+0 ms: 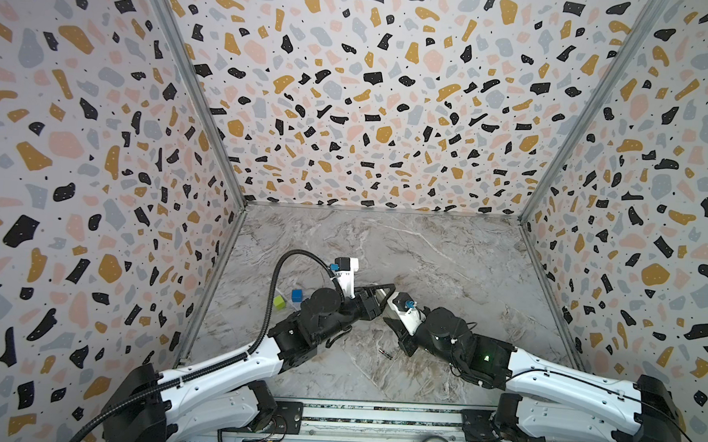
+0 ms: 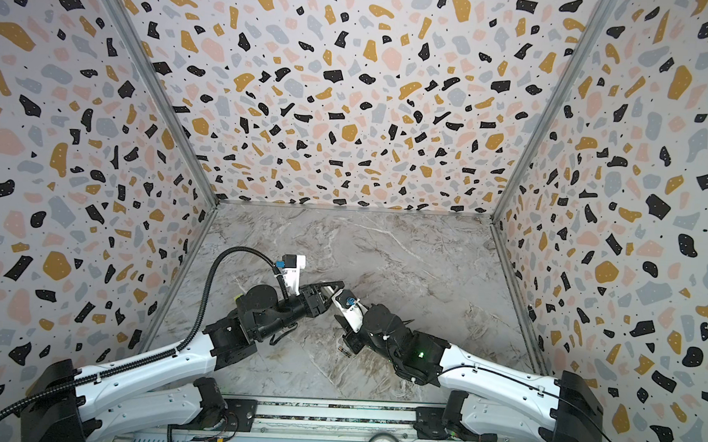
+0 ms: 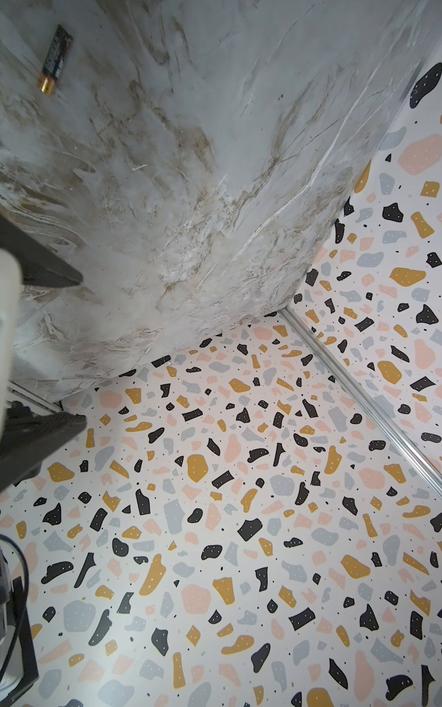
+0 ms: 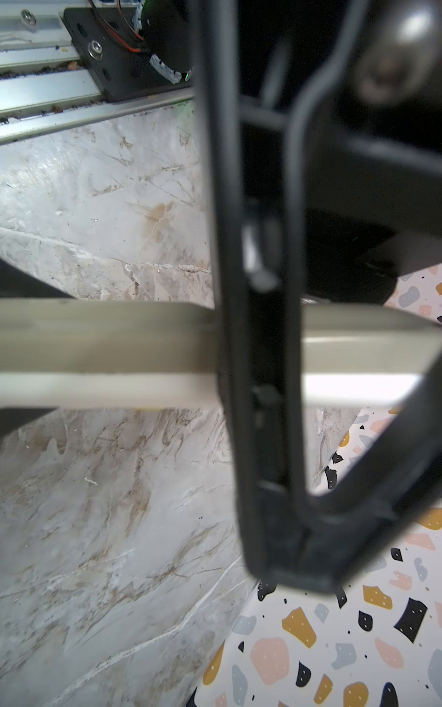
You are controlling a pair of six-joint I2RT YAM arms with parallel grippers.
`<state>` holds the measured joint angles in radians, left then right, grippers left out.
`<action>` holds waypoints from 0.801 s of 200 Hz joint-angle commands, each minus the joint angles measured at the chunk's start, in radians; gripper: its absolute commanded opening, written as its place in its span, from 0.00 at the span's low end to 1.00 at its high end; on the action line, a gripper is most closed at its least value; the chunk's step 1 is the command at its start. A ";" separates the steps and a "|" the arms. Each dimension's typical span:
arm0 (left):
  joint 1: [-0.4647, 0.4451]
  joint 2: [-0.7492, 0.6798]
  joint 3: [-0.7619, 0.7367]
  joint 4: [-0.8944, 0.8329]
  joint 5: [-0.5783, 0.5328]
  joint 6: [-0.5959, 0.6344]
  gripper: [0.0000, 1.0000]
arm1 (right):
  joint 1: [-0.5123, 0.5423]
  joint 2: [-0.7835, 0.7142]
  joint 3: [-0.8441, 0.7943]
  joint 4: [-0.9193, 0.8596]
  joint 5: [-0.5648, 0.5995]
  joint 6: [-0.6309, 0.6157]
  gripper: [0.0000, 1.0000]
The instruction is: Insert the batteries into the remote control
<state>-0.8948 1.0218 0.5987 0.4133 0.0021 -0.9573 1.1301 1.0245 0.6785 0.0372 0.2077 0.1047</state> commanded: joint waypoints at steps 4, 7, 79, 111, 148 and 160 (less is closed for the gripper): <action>0.003 -0.040 -0.020 0.049 0.015 0.066 0.55 | -0.019 -0.083 -0.016 0.016 0.029 0.056 0.00; 0.004 -0.043 -0.021 0.054 0.022 0.066 0.56 | -0.021 -0.087 -0.018 0.017 0.025 0.058 0.00; 0.018 -0.147 -0.039 0.074 0.194 0.267 0.96 | -0.172 -0.198 -0.099 0.102 -0.326 0.096 0.00; 0.019 -0.196 -0.047 0.074 0.245 0.321 1.00 | -0.178 -0.234 -0.115 0.171 -0.472 0.091 0.00; 0.019 -0.209 -0.051 0.091 0.290 0.349 0.99 | -0.178 -0.230 -0.117 0.224 -0.599 0.100 0.00; 0.018 -0.216 -0.053 0.103 0.307 0.353 1.00 | -0.178 -0.237 -0.121 0.240 -0.620 0.108 0.00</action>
<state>-0.8806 0.8230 0.5636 0.4519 0.2512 -0.6506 0.9546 0.8097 0.5594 0.1955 -0.3000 0.1940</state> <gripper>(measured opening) 0.995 0.258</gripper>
